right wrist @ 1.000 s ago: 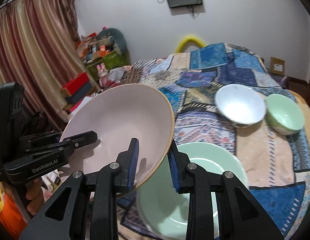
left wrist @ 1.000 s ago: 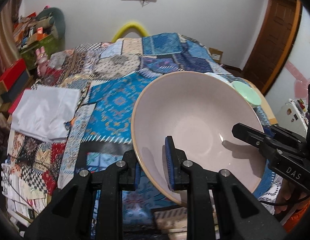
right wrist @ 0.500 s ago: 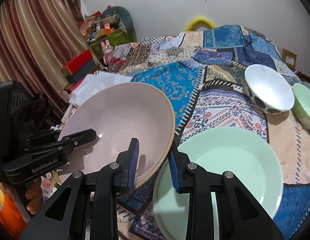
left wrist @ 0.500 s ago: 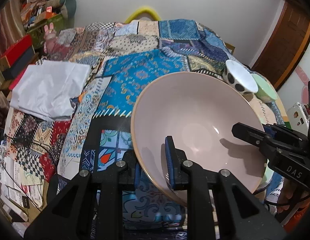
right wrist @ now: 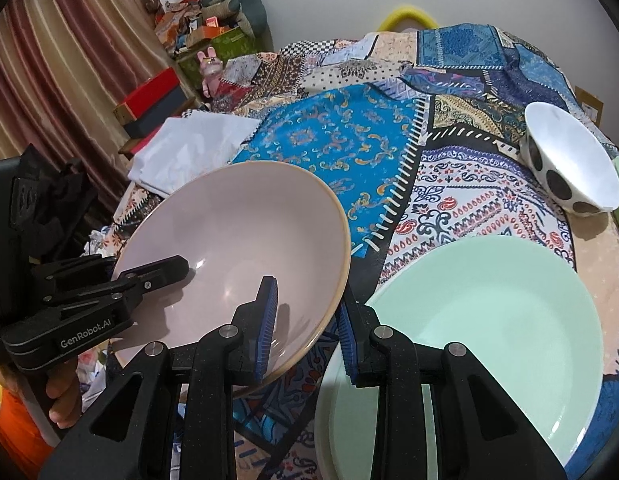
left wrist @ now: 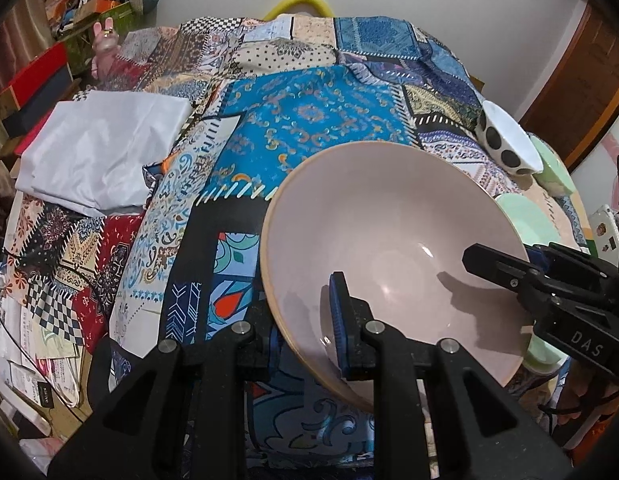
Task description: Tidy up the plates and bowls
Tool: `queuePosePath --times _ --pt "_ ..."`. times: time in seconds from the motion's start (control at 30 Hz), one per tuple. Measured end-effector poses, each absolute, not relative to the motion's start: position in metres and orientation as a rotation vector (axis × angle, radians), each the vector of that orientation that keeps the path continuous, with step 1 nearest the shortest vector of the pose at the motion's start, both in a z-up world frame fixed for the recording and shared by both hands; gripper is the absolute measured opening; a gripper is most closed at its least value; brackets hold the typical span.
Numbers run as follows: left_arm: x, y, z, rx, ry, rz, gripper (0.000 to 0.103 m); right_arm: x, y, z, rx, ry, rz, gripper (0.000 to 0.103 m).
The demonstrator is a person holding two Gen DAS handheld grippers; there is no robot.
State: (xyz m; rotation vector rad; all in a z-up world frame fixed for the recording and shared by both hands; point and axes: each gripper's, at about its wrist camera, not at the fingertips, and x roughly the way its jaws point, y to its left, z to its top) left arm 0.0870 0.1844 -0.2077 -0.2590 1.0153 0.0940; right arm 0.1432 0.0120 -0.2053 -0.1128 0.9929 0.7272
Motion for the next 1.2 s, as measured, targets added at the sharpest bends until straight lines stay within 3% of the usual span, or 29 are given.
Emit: queuePosePath --times 0.53,0.83,1.03,1.2 --pt "0.089 0.188 -0.221 -0.244 1.040 0.107 0.021 0.144 0.016 -0.213 -0.139 1.023 0.745 0.029" --pt "0.076 0.189 -0.191 -0.219 0.966 0.144 0.021 0.140 0.002 -0.199 -0.115 0.990 0.728 0.029" --pt "0.070 0.177 -0.166 -0.192 0.912 0.138 0.024 0.137 -0.018 -0.174 -0.079 0.916 0.715 0.035" --pt "0.071 0.153 -0.145 -0.158 0.871 0.111 0.033 0.136 -0.033 -0.162 -0.061 0.886 0.704 0.035"
